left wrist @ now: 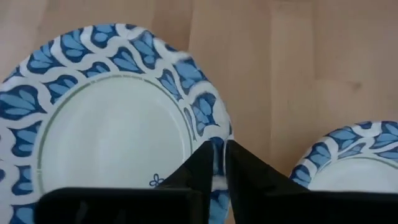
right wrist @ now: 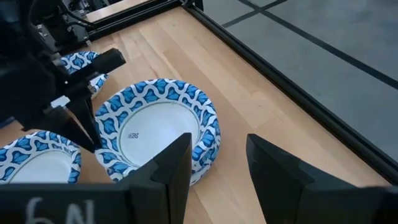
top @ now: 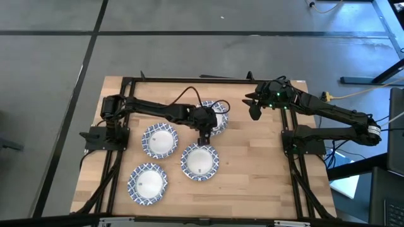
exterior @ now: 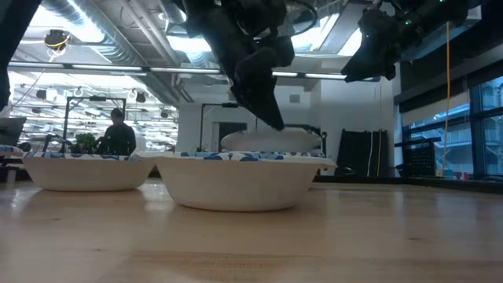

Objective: Nest bowls inside each other
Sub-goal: Stack the bowl on top of the bowl on the table, then stack the right bowl on top of the bowl on the table

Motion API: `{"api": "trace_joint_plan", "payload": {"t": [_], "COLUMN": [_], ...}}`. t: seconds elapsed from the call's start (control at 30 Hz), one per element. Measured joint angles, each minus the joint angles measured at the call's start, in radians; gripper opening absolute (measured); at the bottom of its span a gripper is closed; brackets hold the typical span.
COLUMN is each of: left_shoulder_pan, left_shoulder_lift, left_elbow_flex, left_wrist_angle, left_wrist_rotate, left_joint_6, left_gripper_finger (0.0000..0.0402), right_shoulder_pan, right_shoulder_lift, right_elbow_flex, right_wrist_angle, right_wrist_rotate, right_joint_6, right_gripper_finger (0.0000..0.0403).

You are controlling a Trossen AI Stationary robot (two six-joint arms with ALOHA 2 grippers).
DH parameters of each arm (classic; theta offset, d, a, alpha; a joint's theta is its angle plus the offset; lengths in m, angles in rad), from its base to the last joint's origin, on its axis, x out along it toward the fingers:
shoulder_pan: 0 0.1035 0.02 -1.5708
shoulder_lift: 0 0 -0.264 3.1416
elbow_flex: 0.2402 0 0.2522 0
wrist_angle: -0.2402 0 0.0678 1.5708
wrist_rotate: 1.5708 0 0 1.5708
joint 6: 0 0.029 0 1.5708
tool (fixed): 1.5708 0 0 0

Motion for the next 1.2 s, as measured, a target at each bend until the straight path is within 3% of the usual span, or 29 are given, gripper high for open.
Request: {"api": "trace_joint_plan", "payload": {"t": [0.37, 0.6, 1.2], "left_shoulder_pan": [-0.003, -0.023, -0.119], "left_shoulder_lift": [-0.001, -0.017, -0.004], "left_elbow_flex": [0.0, 0.001, 0.001], "left_wrist_angle": [0.005, -0.032, -0.112], "left_wrist_rotate": [0.018, 0.131, 0.079], "left_joint_6": [-0.004, 0.049, 0.111], "left_gripper_finger": [0.0134, 0.0136, 0.0133], "right_shoulder_pan": [0.0, 0.0, 0.0], "right_shoulder_lift": [0.0, 0.0, 0.0], "right_elbow_flex": [0.0, 0.0, 0.0], "right_wrist_angle": [0.0, 0.0, -0.002], "right_wrist_rotate": [0.001, 0.001, 0.0], "right_joint_6": [0.001, 0.0, 0.0], "right_gripper_finger": [0.0154, 0.0154, 0.0154]}}
